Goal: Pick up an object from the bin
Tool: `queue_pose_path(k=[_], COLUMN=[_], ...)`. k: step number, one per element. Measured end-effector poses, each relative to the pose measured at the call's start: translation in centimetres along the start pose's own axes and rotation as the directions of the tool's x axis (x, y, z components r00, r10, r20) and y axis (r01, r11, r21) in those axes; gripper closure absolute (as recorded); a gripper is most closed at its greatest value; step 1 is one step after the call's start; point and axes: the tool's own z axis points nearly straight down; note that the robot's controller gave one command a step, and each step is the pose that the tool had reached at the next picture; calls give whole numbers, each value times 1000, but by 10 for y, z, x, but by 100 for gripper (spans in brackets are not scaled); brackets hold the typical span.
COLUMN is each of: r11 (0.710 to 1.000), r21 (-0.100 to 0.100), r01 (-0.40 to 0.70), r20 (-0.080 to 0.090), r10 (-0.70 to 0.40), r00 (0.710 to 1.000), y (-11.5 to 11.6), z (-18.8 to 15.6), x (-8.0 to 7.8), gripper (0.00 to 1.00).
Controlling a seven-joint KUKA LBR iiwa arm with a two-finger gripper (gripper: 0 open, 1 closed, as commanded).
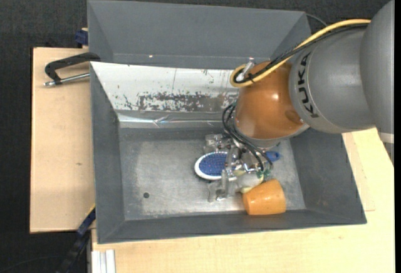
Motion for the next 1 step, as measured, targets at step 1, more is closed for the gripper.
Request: queue_pose_path(k=[1], r11=[1000], r21=[0], r01=[-1], r20=[4], r10=[1], r00=[1000], y=[0], z=[-1], x=[-1], gripper=[100])
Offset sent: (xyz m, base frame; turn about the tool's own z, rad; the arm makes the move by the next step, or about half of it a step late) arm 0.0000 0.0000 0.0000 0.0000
